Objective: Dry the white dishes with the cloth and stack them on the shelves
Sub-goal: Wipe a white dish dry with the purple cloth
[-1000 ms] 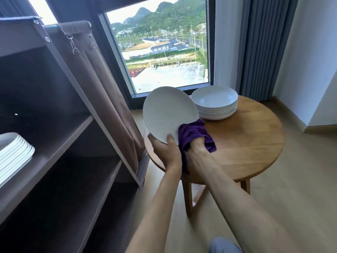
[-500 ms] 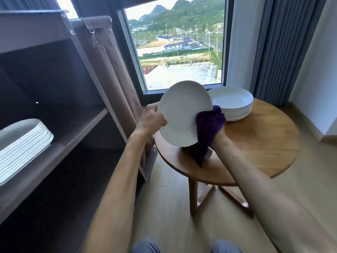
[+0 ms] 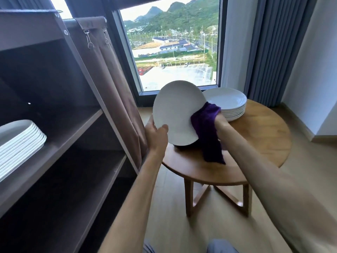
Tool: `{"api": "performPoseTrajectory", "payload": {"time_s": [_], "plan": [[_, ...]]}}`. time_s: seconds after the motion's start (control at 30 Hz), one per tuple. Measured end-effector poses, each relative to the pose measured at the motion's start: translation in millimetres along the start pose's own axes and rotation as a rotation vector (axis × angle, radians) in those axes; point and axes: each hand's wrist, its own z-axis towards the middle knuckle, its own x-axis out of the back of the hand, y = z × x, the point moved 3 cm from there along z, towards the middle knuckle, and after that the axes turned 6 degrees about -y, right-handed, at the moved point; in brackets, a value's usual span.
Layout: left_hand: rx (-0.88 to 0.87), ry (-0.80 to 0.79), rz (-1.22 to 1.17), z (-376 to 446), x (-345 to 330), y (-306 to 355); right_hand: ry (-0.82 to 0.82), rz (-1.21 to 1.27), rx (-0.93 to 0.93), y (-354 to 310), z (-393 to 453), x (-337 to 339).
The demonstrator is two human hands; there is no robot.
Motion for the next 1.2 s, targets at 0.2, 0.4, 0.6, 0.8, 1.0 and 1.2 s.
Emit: {"api": "performPoseTrajectory", "payload": {"time_s": [0.2, 0.4, 0.6, 0.8, 1.0, 1.2], "plan": [[0.250, 0.164, -0.165, -8.0, -17.2, -4.3, 0.211, -0.932, 0.350, -26.7, -7.2, -41.2], [0.340, 0.212, -0.207, -9.0, -16.1, 2.6, 0.151, -1.305, 0.488, -31.8, -33.8, -60.6], [0.416, 0.385, -0.323, -13.0, 0.4, -5.9, -0.657, -0.632, 0.031, -37.6, -47.3, -40.3], [0.333, 0.406, -0.362, -12.1, -7.6, 1.2, -0.013, -1.002, 0.551, -1.1, -39.7, -45.5], [0.150, 0.361, -0.248, -14.5, -2.7, 10.2, -0.142, -0.313, 0.353, 21.2, -36.6, -50.2], [0.147, 0.192, -0.208, -13.1, 9.2, 16.3, 0.075, 0.001, 0.308, -6.2, -21.6, -35.0]]}}
